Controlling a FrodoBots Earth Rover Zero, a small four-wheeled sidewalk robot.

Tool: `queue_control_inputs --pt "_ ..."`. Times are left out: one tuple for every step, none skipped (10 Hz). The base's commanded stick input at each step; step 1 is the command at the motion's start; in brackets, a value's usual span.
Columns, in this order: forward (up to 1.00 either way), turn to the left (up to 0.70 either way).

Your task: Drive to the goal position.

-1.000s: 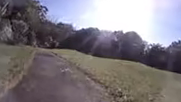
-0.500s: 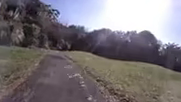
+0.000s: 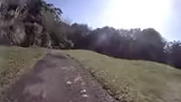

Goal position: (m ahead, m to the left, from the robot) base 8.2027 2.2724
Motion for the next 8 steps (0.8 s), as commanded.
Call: queue_control_inputs --pt "0.00 0.00" --pt "0.00 0.00" --pt "0.00 0.00" --pt "0.00 0.00" --pt "0.00 0.00" --pt "0.00 0.00" --pt "0.00 0.20" --pt "0.00 0.45"
